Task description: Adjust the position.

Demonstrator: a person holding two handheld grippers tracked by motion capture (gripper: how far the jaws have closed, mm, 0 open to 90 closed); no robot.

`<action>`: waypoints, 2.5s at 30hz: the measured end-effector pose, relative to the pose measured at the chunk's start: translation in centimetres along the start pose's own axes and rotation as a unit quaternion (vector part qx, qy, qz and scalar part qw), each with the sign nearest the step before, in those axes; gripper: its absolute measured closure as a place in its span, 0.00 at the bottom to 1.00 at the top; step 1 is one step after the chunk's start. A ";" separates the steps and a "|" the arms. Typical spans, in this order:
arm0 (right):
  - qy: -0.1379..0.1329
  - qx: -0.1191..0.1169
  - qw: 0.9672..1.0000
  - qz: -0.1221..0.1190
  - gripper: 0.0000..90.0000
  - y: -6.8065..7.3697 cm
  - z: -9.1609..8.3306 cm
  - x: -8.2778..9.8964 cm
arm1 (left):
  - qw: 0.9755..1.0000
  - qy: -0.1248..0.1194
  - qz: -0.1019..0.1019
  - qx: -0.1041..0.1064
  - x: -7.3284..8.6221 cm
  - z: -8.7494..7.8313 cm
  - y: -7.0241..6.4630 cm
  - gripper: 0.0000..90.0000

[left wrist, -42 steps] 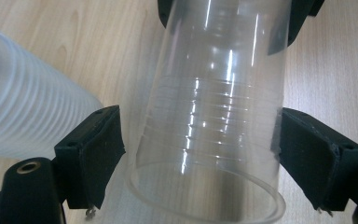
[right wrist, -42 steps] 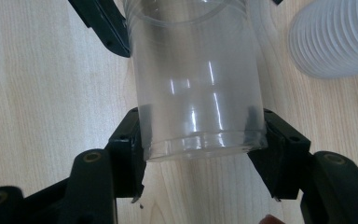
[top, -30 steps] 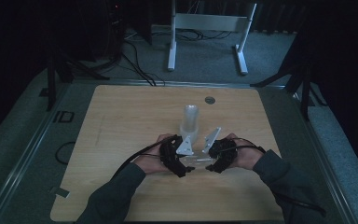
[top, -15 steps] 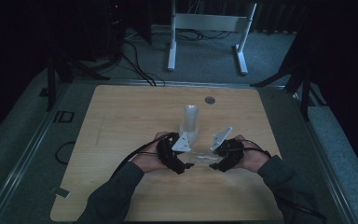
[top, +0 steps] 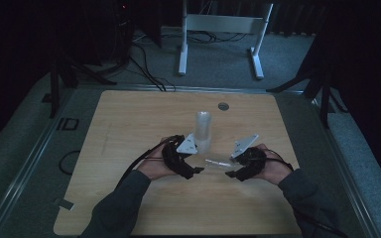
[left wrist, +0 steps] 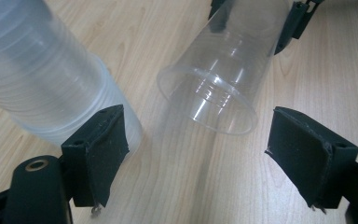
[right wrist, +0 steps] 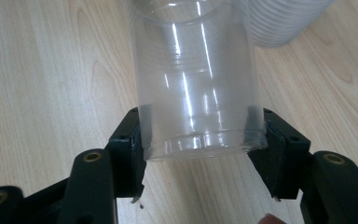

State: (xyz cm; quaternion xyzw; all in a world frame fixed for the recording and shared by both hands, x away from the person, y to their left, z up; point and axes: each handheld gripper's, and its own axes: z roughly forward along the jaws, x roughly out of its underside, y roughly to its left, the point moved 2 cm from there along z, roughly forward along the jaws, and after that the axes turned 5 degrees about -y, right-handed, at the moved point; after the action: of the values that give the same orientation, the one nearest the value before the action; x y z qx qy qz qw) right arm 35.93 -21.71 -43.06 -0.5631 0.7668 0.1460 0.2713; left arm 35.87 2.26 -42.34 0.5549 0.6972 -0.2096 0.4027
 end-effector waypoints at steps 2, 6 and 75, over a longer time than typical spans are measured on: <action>-0.003 0.002 1.000 0.003 0.46 0.0 0.0 0.1 | 1.000 -0.003 -0.002 -0.001 0.0 -0.1 0.1 0.21; -0.026 0.013 1.000 0.012 0.47 0.1 -0.2 0.2 | 1.000 -0.009 -0.010 -0.006 -0.1 -0.1 0.2 0.22; -0.217 0.114 0.964 0.104 0.47 -0.2 -2.2 0.9 | 0.991 -0.085 -0.102 -0.030 -0.4 -0.4 1.3 0.23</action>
State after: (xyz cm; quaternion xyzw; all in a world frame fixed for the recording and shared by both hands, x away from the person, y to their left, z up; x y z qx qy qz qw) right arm 35.37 -23.62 -41.84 -0.4007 0.7555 0.2035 0.4768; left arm 36.99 2.74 -41.61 0.4488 0.7193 -0.2751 0.4534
